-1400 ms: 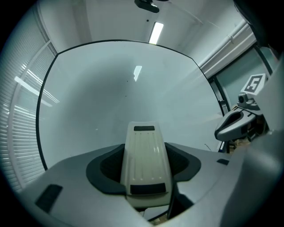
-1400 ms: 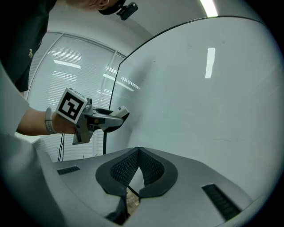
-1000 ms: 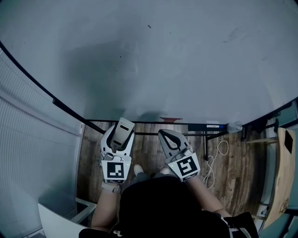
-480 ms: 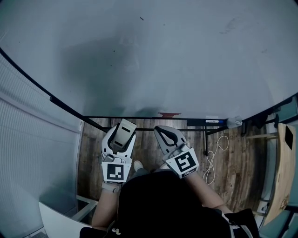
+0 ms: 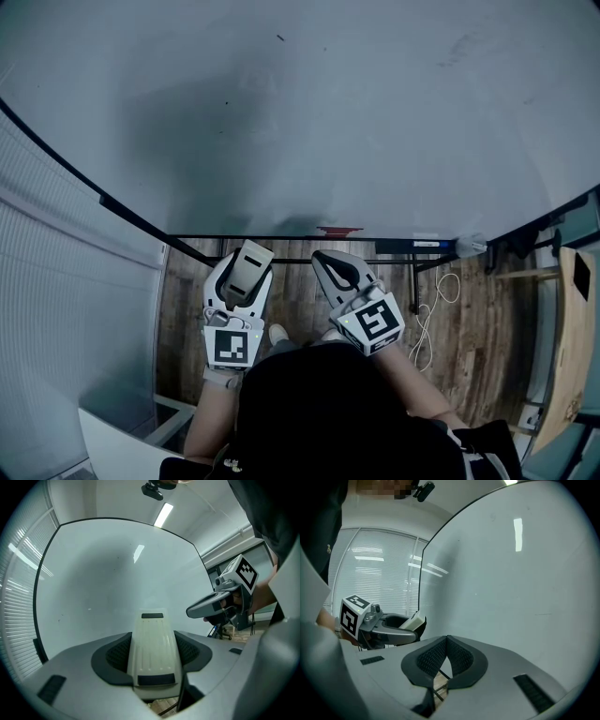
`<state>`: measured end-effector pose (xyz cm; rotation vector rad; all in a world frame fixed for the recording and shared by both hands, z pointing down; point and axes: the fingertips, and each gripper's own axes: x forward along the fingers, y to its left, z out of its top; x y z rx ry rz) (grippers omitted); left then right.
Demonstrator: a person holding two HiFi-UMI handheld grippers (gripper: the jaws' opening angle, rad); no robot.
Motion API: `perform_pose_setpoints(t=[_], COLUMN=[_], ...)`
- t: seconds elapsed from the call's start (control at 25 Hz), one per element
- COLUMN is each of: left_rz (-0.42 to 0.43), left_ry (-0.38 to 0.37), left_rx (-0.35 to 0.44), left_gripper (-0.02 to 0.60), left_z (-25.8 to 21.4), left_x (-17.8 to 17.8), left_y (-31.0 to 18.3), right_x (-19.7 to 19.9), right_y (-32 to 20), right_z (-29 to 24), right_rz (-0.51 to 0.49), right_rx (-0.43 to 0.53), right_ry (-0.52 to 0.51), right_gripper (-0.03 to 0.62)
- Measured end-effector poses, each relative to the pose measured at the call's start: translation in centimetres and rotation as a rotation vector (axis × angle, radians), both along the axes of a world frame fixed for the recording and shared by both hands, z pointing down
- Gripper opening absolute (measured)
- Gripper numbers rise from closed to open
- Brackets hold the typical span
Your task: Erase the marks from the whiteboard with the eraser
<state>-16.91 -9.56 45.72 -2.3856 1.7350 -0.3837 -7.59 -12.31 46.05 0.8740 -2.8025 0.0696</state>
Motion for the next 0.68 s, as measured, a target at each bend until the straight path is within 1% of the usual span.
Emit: perform_pose_setpoints(t=[0.16,0.28,0.44,0.68], left_rz=[0.007,0.019,0.022,0.034], left_ry=[-0.014,-0.039,-0.035,-0.071], left_rx=[-0.002,-0.004,0.000,-0.015], left_gripper=[0.265,0.267,0.266,0.267], left_z=[0.1,0.2,0.1,0.2], left_x=[0.3,0.5,0.8,1.1], left_y=[-0.2,-0.2,-0.2,-0.2], right_x=[0.2,0.6,0.7,0.9], right_y=[-0.2,-0.3,-0.3,-0.2], right_z=[-0.2,0.1,0.0,0.1], right_rz=[0.006,0.017,0.018,0.027], right_rx=[-0.004,-0.014,-0.014,-0.023], right_ry=[-0.006,-0.004,-0.010,-0.017], right_gripper=[0.028,0.028,0.028,0.028])
